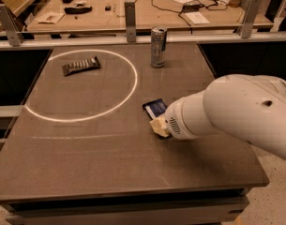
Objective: Pick rxbar blueberry
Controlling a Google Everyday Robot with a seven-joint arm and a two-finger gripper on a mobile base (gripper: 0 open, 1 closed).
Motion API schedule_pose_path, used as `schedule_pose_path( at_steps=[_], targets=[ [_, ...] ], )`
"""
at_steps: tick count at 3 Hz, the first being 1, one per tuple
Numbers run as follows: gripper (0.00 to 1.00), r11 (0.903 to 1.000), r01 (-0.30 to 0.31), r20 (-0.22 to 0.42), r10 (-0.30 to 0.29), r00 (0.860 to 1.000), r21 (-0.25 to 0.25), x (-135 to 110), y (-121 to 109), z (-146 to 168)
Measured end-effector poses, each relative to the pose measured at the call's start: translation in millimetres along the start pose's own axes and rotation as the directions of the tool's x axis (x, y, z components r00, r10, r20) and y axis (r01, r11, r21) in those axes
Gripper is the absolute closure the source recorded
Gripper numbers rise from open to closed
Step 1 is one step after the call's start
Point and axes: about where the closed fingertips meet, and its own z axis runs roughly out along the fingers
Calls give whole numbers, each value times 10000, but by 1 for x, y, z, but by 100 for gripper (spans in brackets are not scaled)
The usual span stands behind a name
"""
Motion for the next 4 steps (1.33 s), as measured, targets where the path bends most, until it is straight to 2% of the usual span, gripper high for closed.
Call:
schedule_pose_path(
  at_steps=[2, 4],
  targets=[
    [100, 10000, 27, 35, -27, 10000, -71, -1, -2, -1],
    [100, 9975, -118, 1180, 200, 9928, -696, -33, -20, -25]
  ],
)
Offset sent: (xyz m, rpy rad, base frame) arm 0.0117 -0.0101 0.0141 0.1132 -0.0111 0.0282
